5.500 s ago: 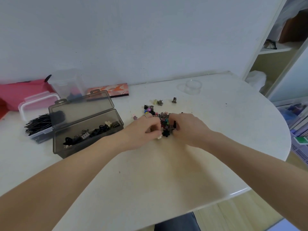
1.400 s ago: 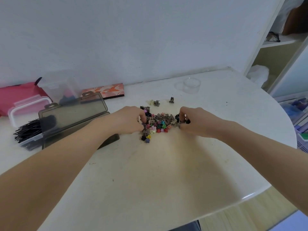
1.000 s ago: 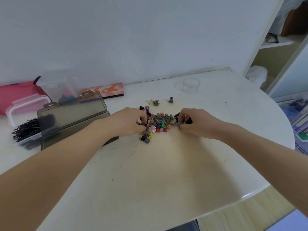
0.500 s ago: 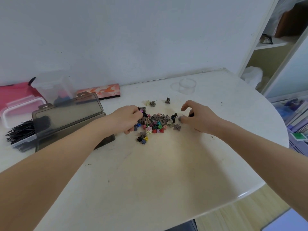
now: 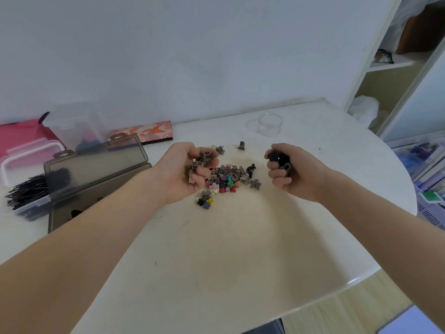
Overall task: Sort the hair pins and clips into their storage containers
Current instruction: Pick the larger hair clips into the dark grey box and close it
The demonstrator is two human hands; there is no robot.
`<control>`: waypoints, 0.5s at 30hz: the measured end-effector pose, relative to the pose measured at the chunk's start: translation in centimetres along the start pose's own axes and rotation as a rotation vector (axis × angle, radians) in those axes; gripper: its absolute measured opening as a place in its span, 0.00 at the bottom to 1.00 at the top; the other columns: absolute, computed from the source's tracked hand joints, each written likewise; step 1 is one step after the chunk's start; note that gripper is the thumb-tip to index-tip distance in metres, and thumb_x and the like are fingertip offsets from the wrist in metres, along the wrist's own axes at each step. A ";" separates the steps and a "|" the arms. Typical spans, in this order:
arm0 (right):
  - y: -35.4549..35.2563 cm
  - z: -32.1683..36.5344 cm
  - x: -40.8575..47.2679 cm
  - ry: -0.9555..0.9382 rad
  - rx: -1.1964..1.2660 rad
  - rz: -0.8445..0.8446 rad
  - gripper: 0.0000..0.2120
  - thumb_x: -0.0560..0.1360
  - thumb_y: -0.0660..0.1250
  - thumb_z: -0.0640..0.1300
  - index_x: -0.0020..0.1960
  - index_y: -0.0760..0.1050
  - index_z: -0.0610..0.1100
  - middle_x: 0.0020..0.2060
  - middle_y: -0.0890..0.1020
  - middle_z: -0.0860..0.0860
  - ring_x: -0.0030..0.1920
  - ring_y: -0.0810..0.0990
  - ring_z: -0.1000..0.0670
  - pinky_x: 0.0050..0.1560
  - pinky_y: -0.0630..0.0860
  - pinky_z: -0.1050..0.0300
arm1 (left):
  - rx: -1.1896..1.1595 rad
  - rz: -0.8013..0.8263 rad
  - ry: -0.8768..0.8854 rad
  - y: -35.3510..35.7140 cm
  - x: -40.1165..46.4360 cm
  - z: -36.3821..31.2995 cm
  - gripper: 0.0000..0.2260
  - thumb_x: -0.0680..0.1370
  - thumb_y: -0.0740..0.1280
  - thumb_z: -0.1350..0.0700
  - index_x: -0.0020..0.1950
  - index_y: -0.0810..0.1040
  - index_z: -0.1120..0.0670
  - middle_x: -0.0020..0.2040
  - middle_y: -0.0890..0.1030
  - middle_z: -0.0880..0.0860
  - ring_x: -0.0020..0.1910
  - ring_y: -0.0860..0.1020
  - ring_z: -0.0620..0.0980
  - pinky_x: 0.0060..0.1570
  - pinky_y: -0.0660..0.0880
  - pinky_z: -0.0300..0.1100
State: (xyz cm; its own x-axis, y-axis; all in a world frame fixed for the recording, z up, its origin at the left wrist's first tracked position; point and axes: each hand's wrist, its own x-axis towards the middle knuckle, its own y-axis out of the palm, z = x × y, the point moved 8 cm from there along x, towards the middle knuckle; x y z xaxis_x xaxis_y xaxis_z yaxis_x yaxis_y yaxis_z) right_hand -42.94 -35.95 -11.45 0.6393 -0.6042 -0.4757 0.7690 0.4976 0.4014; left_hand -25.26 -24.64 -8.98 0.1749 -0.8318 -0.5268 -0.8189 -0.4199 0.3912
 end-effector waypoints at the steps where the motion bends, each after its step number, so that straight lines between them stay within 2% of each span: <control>1: 0.3 -0.3 -0.2 0.033 0.062 0.041 0.10 0.80 0.61 0.49 0.43 0.72 0.44 0.31 0.66 0.51 0.26 0.61 0.54 0.21 0.56 0.65 | -0.011 0.006 -0.009 0.1 0.0 0.1 0.12 0.76 0.55 0.58 0.46 0.79 0.58 0.39 0.78 0.54 0.25 0.65 0.45 0.19 0.61 0.32; 3: 1.0 -0.7 -0.5 0.073 0.126 0.115 0.12 0.80 0.62 0.50 0.41 0.72 0.44 0.32 0.67 0.51 0.25 0.61 0.55 0.19 0.58 0.66 | -0.016 -0.007 -0.025 0.1 0.1 0.3 0.12 0.78 0.60 0.53 0.44 0.78 0.57 0.39 0.78 0.54 0.26 0.66 0.45 0.20 0.61 0.31; 5: 1.3 -0.9 -0.5 0.086 0.114 0.140 0.13 0.79 0.63 0.50 0.40 0.72 0.44 0.33 0.73 0.50 0.26 0.63 0.55 0.19 0.61 0.66 | 0.017 -0.052 -0.012 -0.3 0.4 0.2 0.13 0.80 0.64 0.49 0.39 0.75 0.55 0.38 0.79 0.53 0.26 0.66 0.44 0.19 0.62 0.31; 7: 0.9 -0.8 -0.2 0.061 -0.093 0.071 0.11 0.79 0.64 0.49 0.42 0.73 0.43 0.35 0.77 0.48 0.26 0.65 0.53 0.19 0.62 0.64 | 0.149 -0.128 0.044 -0.9 0.9 -0.4 0.13 0.80 0.65 0.50 0.38 0.72 0.54 0.38 0.76 0.51 0.26 0.66 0.43 0.19 0.62 0.30; 9: 0.3 -0.2 0.0 -0.030 -0.532 -0.073 0.07 0.78 0.65 0.46 0.46 0.74 0.42 0.36 0.79 0.47 0.26 0.67 0.51 0.21 0.62 0.62 | 0.434 -0.226 0.125 -1.5 1.1 -1.6 0.11 0.81 0.64 0.51 0.41 0.70 0.54 0.37 0.74 0.51 0.26 0.66 0.43 0.19 0.61 0.32; 11: 0.5 0.8 0.0 -0.149 -0.866 -0.160 0.07 0.77 0.66 0.45 0.50 0.73 0.41 0.34 0.80 0.46 0.25 0.69 0.49 0.22 0.63 0.62 | 0.828 -0.305 0.238 -1.6 1.1 -3.3 0.09 0.81 0.62 0.52 0.45 0.72 0.56 0.35 0.74 0.51 0.26 0.66 0.45 0.21 0.63 0.35; 13: 1.3 1.1 -0.2 -0.232 -1.099 -0.145 0.08 0.76 0.65 0.46 0.52 0.71 0.44 0.35 0.80 0.48 0.25 0.71 0.48 0.24 0.66 0.61 | 1.234 -0.299 0.366 -0.9 1.2 -4.5 0.06 0.81 0.61 0.51 0.51 0.73 0.54 0.38 0.77 0.51 0.28 0.70 0.48 0.26 0.68 0.40; 15: 2.0 0.7 -0.3 -0.269 -1.387 -0.119 0.10 0.76 0.64 0.50 0.54 0.69 0.49 0.39 0.78 0.51 0.32 0.76 0.48 0.31 0.73 0.58 | 1.559 -0.235 0.434 0.0 1.3 -4.8 0.05 0.81 0.60 0.51 0.54 0.73 0.50 0.42 0.79 0.50 0.34 0.76 0.50 0.35 0.74 0.46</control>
State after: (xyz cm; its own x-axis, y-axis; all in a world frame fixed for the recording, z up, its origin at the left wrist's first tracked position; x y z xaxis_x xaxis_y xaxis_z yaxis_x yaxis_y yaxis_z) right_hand -41.60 -35.19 -9.90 0.6714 -0.7054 -0.2273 0.2998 0.5390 -0.7871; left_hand -22.44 -27.41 -6.06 0.2788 -0.9533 -0.1163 -0.4341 -0.0171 -0.9007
